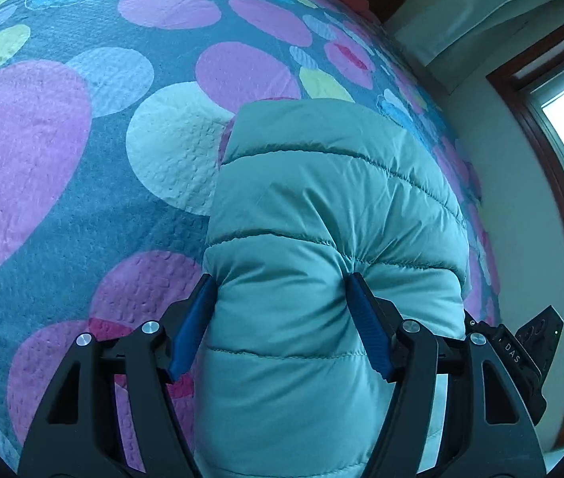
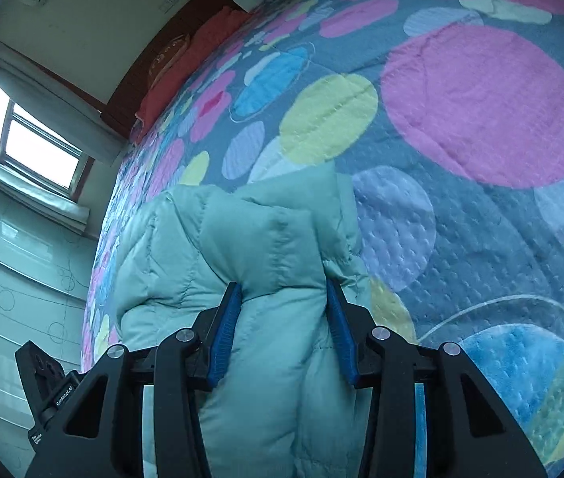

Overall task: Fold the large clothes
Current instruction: 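Move both open grippers to the sides of the green jacket bundle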

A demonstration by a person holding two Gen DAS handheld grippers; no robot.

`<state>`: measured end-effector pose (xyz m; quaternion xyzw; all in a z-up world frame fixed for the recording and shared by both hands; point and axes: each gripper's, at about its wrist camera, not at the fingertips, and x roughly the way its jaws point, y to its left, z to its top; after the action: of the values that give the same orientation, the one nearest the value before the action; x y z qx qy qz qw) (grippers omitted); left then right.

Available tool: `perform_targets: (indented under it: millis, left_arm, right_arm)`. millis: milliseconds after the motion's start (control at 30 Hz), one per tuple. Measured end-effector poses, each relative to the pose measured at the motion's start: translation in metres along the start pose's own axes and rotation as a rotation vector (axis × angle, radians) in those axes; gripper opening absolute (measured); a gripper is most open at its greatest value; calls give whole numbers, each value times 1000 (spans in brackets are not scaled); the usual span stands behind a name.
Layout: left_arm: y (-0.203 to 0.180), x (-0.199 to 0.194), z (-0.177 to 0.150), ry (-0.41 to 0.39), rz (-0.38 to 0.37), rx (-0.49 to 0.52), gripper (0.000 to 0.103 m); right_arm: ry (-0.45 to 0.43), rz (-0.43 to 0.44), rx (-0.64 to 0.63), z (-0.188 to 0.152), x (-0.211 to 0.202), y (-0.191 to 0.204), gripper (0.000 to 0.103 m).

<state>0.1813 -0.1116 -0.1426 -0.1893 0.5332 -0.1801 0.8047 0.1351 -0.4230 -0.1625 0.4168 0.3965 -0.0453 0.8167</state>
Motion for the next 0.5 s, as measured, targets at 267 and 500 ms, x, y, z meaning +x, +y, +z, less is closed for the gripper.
perform_targets:
  millis: [267,500]
  left_arm:
    - [1,9,-1,3,26,21,69]
    - [11,-10,2,7,-22,-33,69]
  right_arm:
    - [-17,10,5,-3,-1,0,43]
    - [-47,31,-10,-10,-28,5,61]
